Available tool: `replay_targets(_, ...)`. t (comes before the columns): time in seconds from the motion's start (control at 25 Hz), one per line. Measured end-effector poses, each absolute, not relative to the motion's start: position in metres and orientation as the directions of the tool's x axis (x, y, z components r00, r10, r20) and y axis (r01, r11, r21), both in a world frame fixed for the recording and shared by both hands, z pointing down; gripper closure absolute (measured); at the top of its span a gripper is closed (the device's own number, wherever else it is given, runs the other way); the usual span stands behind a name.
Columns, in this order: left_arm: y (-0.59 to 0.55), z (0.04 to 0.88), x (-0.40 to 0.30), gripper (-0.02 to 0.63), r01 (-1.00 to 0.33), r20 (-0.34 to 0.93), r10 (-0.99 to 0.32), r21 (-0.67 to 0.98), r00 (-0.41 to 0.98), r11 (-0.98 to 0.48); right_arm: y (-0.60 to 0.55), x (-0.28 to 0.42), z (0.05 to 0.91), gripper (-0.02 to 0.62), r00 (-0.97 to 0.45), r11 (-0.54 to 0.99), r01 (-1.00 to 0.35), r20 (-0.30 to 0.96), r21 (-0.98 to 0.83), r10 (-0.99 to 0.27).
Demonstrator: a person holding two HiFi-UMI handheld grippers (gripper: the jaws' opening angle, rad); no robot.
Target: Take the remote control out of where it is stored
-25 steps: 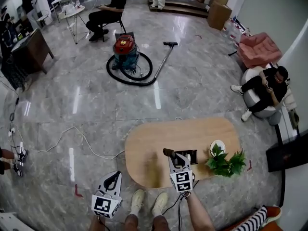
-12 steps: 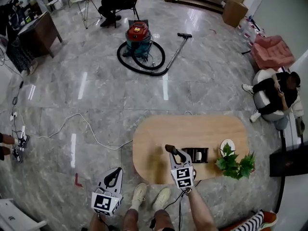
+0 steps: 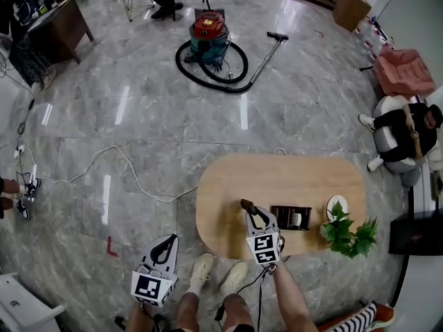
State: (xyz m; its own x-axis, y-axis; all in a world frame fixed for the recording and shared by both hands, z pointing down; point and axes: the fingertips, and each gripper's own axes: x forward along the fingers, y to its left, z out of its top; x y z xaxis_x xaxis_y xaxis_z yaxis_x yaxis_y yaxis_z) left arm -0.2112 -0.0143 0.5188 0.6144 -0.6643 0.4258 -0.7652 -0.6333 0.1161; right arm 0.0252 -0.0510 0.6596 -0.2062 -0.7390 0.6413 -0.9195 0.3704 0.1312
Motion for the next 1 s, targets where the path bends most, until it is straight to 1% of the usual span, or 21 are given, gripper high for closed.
replay_targets(0.52,-0.010,0.540,-0.227,0.600,-0.765,0.440,-0.656,0.127,0.613,-0.631,-0.048,0.005,0.686,0.494,-0.225,0.432,-0.886,0.661,0.167,-0.716)
replay_targets(1.0,-0.005,0.552,-0.234,0.600,-0.769,0.446,-0.655,0.133,0.610,-0.626,-0.039,-0.022,0.692,0.494,-0.251,0.482,-0.846,0.627,0.228,-0.737)
